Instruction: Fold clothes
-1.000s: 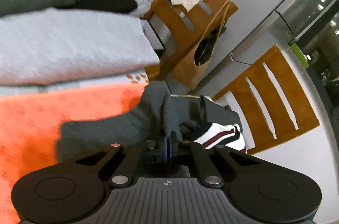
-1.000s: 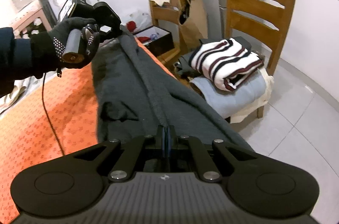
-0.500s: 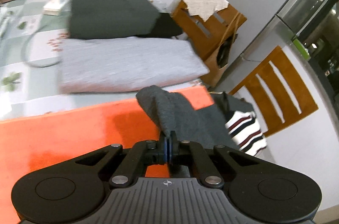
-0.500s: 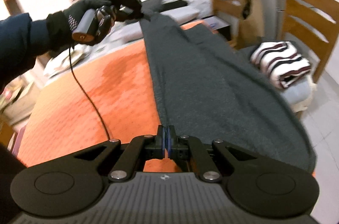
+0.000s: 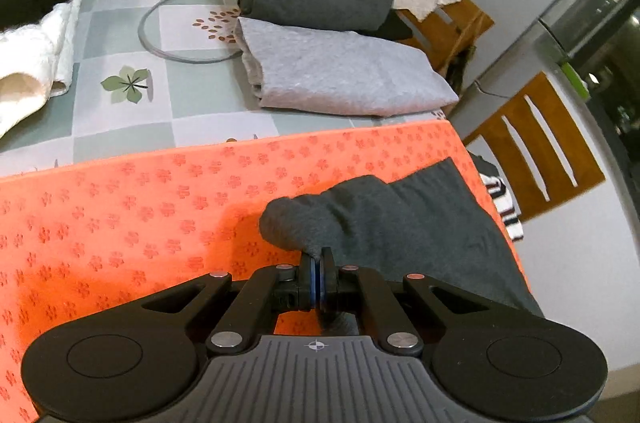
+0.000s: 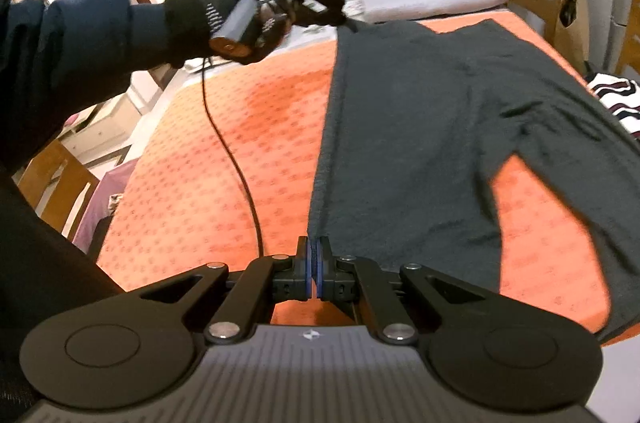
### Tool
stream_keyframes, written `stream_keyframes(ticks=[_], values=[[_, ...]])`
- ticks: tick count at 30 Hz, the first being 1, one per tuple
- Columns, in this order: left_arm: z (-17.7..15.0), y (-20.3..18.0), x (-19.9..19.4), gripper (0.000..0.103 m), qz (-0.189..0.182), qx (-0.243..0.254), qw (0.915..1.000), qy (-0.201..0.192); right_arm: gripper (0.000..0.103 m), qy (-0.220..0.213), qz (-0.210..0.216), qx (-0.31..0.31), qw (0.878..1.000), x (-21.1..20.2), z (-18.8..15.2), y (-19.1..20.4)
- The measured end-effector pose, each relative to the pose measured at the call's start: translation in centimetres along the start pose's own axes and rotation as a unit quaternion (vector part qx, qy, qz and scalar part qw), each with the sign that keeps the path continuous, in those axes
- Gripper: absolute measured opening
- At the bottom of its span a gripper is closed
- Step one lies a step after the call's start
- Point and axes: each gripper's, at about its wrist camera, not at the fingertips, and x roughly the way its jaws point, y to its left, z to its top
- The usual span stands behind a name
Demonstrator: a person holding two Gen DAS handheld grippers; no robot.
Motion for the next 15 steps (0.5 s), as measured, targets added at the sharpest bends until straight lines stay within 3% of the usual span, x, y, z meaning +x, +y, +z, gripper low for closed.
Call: stream_keyframes(ticks=[8, 12, 15], values=[[-1.7, 2.7, 1.4, 0.009, 0.011, 0.005, 0.9999, 0.008, 0.004, 0.019, -0.018, 0.026, 0.999, 3.3, -0.8, 2.5], [-2.1, 5.0, 0.5, 0.015, 0.02, -0.02, 0.9995, -0.009, 0.01, 0.043, -0.009, 0.03, 0.999, 4.1, -2.2, 3.3], [-2.1, 6.9, -1.0, 0.02, 0.017, -0.041, 0.9988, -0.021, 0.02, 0.035, -0.014, 0.025, 0.999, 2.7, -2.5, 3.5]])
